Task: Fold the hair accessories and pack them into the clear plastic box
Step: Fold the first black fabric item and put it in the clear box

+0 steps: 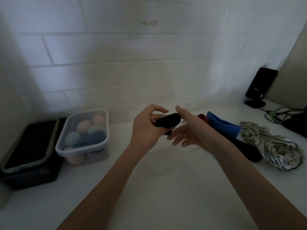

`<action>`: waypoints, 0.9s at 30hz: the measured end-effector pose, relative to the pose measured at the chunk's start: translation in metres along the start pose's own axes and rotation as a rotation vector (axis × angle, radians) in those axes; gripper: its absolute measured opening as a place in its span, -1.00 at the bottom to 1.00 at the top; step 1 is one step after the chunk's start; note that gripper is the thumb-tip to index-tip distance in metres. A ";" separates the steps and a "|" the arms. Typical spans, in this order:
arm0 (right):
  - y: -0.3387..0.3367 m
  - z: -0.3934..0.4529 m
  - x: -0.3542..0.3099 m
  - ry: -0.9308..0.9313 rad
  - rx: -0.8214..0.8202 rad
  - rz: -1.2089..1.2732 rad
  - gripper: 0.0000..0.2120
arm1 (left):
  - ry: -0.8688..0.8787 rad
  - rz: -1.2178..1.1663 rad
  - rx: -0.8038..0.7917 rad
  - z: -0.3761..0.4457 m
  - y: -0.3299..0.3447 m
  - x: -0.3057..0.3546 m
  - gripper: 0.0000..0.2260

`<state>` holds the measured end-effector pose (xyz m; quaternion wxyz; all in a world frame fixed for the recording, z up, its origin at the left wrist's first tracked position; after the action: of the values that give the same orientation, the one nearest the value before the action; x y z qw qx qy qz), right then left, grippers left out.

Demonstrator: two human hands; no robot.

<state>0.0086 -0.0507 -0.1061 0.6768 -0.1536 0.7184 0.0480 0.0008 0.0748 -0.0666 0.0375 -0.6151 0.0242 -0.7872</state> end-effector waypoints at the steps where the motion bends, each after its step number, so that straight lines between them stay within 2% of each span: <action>1: 0.003 0.001 0.004 0.017 -0.033 0.029 -0.54 | 0.031 0.049 0.005 0.000 0.000 0.003 -0.72; 3: 0.005 0.003 0.009 0.045 -0.080 0.078 -0.52 | 0.101 0.178 0.002 -0.001 0.003 0.008 -0.69; 5: 0.006 0.003 0.012 0.060 -0.089 0.155 -0.62 | 0.135 0.243 -0.038 -0.003 0.009 0.011 -0.62; 9: 0.011 -0.001 0.013 0.106 -0.130 0.294 -0.70 | 0.146 0.233 -0.167 -0.010 0.019 0.010 -0.59; 12: 0.009 0.000 0.013 0.074 -0.152 0.250 -0.71 | 0.121 0.178 -0.233 -0.014 0.019 0.007 -0.59; 14: 0.009 0.000 0.012 0.044 -0.166 0.214 -0.70 | 0.078 0.102 -0.173 -0.014 0.010 0.004 -0.60; 16: 0.012 -0.002 0.011 0.026 -0.186 0.170 -0.77 | 0.051 0.061 -0.078 -0.016 -0.003 0.002 -0.68; 20: 0.018 -0.002 0.007 -0.025 -0.178 0.114 -0.87 | 0.057 0.191 0.025 -0.021 -0.020 -0.001 -0.86; 23: 0.020 -0.002 0.005 -0.053 -0.142 0.104 -0.89 | 0.019 0.214 0.019 -0.017 -0.027 -0.008 -0.92; 27: 0.019 -0.004 0.005 -0.051 -0.078 -0.038 -0.80 | -0.038 0.231 0.010 -0.015 -0.029 -0.014 -0.84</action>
<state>-0.0009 -0.0343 -0.1138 0.6892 -0.1921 0.6954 0.0671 -0.0116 0.1048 -0.0811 0.1317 -0.6230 0.0903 -0.7658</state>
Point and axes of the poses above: each hand's wrist, its own z-axis towards the middle knuckle, its own y-axis out of the palm, x = y × z, the point moved 10 cm from there along z, towards the middle knuckle, and after that the axes turned 9 degrees about -y, right-handed, at the moved point
